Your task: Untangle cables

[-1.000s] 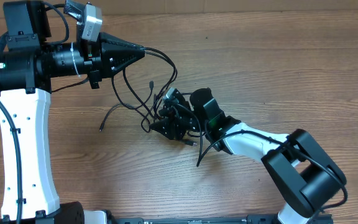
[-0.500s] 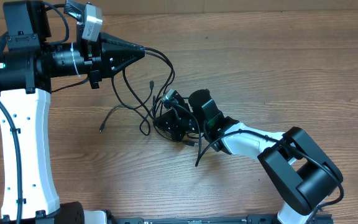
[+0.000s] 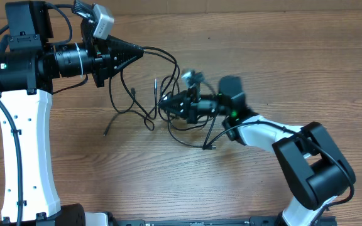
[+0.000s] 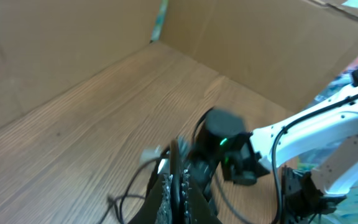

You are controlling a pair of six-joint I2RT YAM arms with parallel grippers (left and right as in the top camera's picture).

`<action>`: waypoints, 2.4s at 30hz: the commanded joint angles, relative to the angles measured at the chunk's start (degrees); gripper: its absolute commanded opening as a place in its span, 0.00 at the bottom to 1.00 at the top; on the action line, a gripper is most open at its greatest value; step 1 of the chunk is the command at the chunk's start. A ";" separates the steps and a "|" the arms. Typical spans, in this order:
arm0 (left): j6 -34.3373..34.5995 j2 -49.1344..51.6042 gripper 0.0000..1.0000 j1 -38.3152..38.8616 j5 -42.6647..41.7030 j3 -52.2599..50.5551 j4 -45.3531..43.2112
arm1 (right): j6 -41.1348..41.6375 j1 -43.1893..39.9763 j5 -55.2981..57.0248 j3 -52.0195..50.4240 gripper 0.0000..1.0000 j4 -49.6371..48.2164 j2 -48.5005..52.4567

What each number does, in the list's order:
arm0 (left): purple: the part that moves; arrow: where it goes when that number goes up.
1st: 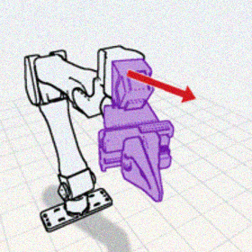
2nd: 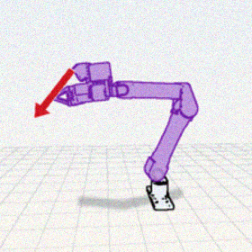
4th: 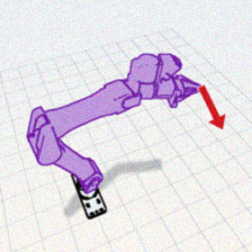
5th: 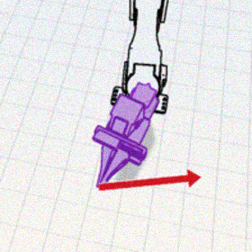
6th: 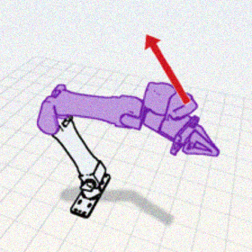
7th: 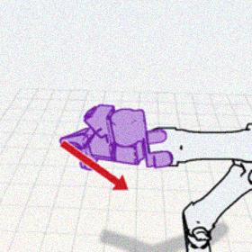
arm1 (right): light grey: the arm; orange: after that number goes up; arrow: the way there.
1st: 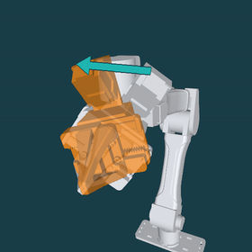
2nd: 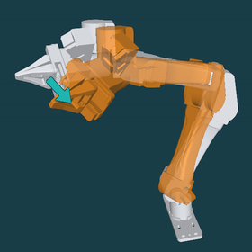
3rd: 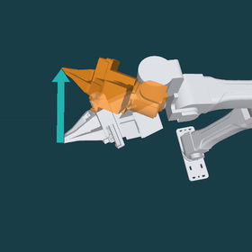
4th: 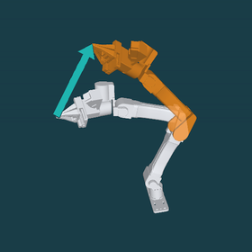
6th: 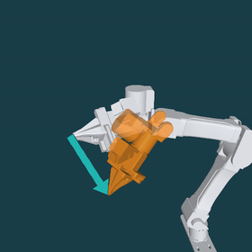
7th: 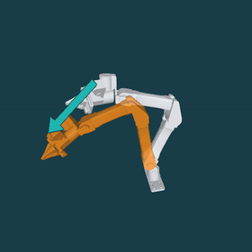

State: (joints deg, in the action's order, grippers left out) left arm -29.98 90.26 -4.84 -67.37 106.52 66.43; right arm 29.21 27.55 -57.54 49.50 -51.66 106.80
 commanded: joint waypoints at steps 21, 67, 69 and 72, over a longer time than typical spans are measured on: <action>1.55 -1.51 0.04 0.37 14.75 1.22 2.25 | 48.35 -9.94 -5.46 0.46 0.04 -38.80 -1.88; 27.41 -1.51 1.00 0.37 41.48 1.22 -7.85 | 13.75 -11.28 7.13 0.44 1.00 41.88 -1.88; 27.39 -1.51 1.00 0.37 42.49 1.22 -6.54 | 12.85 -12.57 6.99 0.44 1.00 42.38 -1.88; 27.36 -1.44 1.00 0.37 42.53 1.22 -3.96 | 11.23 -14.36 6.93 0.44 1.00 43.21 -1.88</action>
State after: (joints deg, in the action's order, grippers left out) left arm -1.85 90.21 -4.84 -26.96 106.54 61.45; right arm 43.09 14.48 -50.92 49.60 -8.75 105.91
